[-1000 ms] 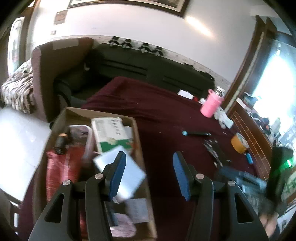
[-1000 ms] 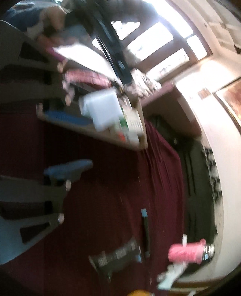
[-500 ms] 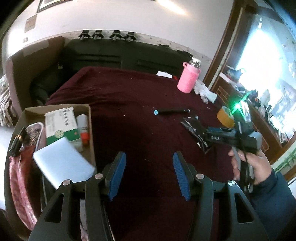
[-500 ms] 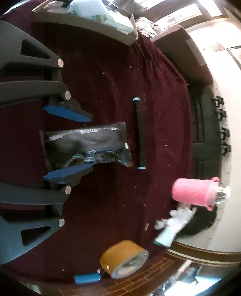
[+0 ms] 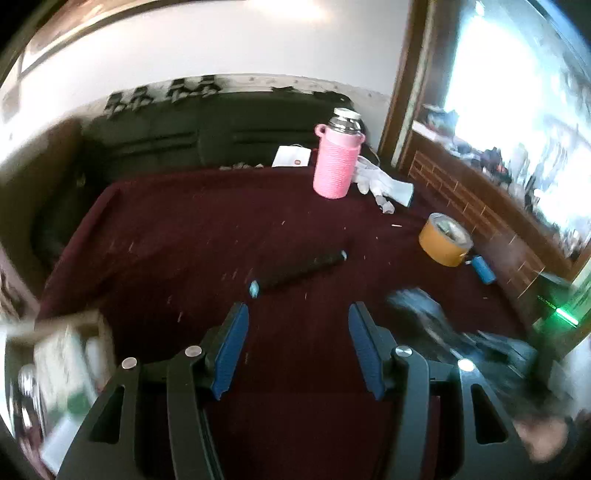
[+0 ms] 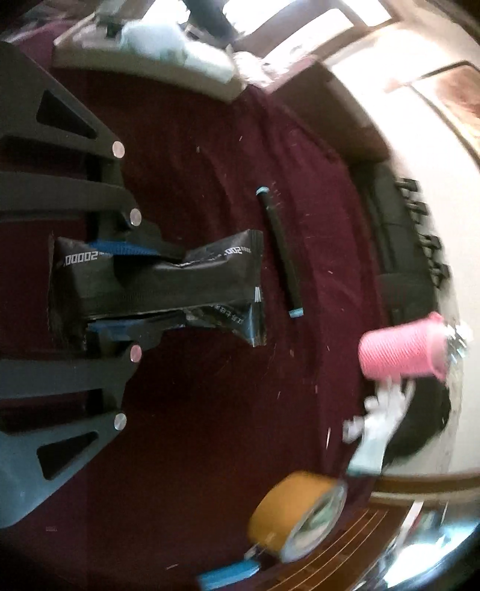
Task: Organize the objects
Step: 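Grasp the black packet with the right tool while the left tool grasps a blue-capped marker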
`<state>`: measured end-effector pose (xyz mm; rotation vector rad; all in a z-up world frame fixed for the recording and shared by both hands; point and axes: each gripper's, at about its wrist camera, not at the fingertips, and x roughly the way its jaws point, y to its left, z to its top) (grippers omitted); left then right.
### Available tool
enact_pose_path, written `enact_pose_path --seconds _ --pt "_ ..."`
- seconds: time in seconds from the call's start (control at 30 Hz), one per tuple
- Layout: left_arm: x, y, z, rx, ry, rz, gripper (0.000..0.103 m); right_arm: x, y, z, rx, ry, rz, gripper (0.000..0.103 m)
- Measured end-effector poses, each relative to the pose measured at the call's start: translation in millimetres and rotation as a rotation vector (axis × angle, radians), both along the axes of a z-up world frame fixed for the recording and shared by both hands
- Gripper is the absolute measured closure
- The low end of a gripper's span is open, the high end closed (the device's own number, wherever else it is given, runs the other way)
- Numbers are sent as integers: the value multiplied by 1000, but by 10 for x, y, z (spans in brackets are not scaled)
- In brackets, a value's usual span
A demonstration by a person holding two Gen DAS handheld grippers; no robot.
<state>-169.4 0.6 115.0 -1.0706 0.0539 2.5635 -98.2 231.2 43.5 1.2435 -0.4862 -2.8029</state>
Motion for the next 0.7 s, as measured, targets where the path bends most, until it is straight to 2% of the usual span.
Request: enact_pose_path --seconds 0.1,0.2,0.3,0.4,0.5,0.57,0.7 --pt "-372 277 -174 -46 -48 -40 52 381 132 58 -84 82 -9 79" --pt "-717 446 -450 -114 -105 -66 52 589 307 -46 -161 144 -1 79" --pt "-963 546 -637 -199 -110 -77 52 537 444 -87 -209 127 -2 79" --pt "-1096 637 -708 -227 -109 -138 52 572 539 -50 -287 136 -1 79" --pt "-1204 722 -755 -274 -100 -175 52 594 552 -37 -309 143 -2 79" --pt "-1273 750 -832 -283 -138 -207 52 577 574 -76 -326 133 -10 79" --pt "-1336 756 -943 -284 -155 -226 52 576 613 -126 -354 126 -20 79"
